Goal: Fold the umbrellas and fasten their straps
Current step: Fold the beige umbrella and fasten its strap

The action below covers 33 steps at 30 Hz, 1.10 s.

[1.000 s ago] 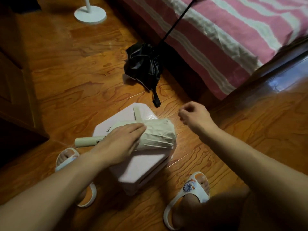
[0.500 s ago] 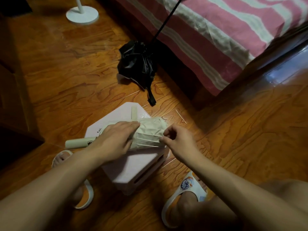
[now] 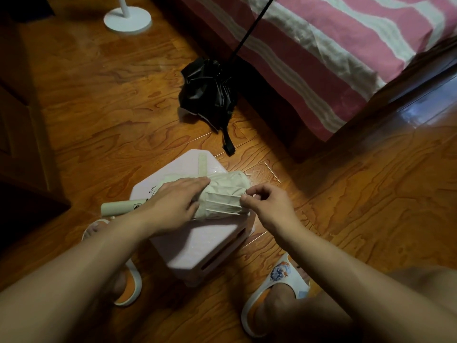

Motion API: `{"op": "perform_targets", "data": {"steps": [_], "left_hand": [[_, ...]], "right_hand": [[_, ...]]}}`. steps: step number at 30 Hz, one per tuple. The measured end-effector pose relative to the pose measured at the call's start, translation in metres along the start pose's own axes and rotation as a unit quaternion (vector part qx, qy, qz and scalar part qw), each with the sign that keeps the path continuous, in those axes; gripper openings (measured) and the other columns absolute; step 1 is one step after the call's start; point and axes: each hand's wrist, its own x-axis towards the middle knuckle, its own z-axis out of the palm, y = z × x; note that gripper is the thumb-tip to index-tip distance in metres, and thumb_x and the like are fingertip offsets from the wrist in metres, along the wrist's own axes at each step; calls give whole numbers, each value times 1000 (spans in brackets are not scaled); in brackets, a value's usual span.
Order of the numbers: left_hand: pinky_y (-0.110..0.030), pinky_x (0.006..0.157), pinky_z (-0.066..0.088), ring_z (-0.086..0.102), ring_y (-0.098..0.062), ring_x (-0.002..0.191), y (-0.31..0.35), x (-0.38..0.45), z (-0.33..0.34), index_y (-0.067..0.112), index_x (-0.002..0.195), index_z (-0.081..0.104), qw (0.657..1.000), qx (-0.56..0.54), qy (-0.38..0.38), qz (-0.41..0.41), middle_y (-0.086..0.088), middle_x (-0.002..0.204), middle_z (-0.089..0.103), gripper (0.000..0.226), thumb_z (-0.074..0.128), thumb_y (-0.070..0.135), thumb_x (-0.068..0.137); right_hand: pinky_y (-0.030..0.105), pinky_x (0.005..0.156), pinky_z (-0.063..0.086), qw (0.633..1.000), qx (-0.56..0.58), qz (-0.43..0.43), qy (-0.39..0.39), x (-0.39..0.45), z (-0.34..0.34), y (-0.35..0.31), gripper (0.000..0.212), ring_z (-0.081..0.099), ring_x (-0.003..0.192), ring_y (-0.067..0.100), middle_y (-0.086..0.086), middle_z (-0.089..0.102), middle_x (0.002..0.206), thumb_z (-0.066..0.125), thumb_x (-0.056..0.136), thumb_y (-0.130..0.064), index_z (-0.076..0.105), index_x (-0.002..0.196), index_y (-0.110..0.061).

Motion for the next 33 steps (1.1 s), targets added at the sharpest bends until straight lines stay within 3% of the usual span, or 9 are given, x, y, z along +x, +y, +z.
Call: {"op": "perform_targets", "data": {"steps": [5,8,11,15,20,23,28,31,33], "left_hand": [[-37,120,24,32,-16,148,0,-2,3,29,157,31,1000,-5,-2,-1,8,161,36,62,55,24,101],[-40,120,25,31,-16,148,-2,-5,7,31,157,30,1000,-13,-3,0,8,162,35,62,55,25,101],[-40,120,24,30,-16,148,-5,-4,10,31,157,30,1000,-16,-1,0,8,162,35,62,55,26,101],[-40,121,23,29,-16,149,-7,-2,11,30,158,29,1000,-18,-4,-5,9,162,34,62,54,26,102],[-42,121,25,31,-16,148,-8,0,12,31,157,30,1000,-25,-4,-3,8,161,36,61,54,26,101],[-43,121,25,31,-17,148,-9,0,12,30,158,30,1000,-25,-4,-3,8,161,36,61,54,26,101],[-41,121,23,29,-16,148,-7,0,11,31,158,29,1000,-30,-1,-4,9,161,35,61,54,25,102],[-39,121,24,30,-16,148,-7,-1,12,29,158,30,999,-32,7,-2,8,161,36,62,55,25,101],[-40,121,24,31,-16,148,-8,-2,14,29,157,31,999,-32,12,2,7,161,36,62,56,25,101]], "right_hand": [[42,76,58,998,-39,50,-2,8,5,-1,15,64,88,17,-1,69,91,83,82,-27,73,85,-17],[40,68,56,995,-81,64,3,9,8,-2,17,64,77,17,-1,70,83,83,82,-29,71,80,-17],[34,58,45,996,-19,90,-8,5,7,-1,18,55,65,14,1,66,77,83,83,-22,71,86,-9],[32,62,45,994,45,95,13,-5,6,-3,18,55,75,15,4,64,93,83,83,-16,71,95,-12],[15,45,41,990,90,105,-4,-11,7,-4,19,52,70,12,3,60,85,78,85,-7,70,101,0],[21,58,48,983,145,112,-16,-8,7,-8,13,59,79,14,5,66,90,75,86,-1,70,97,-4],[26,65,45,959,232,157,-44,-1,5,-12,7,54,76,13,2,66,83,75,87,-6,69,90,-9],[31,75,46,943,284,171,32,9,-5,-16,5,52,82,14,1,62,92,71,92,-9,70,96,-7],[40,90,51,976,178,97,81,18,-11,-17,6,57,97,18,0,65,102,69,95,-16,70,97,-10]]}}
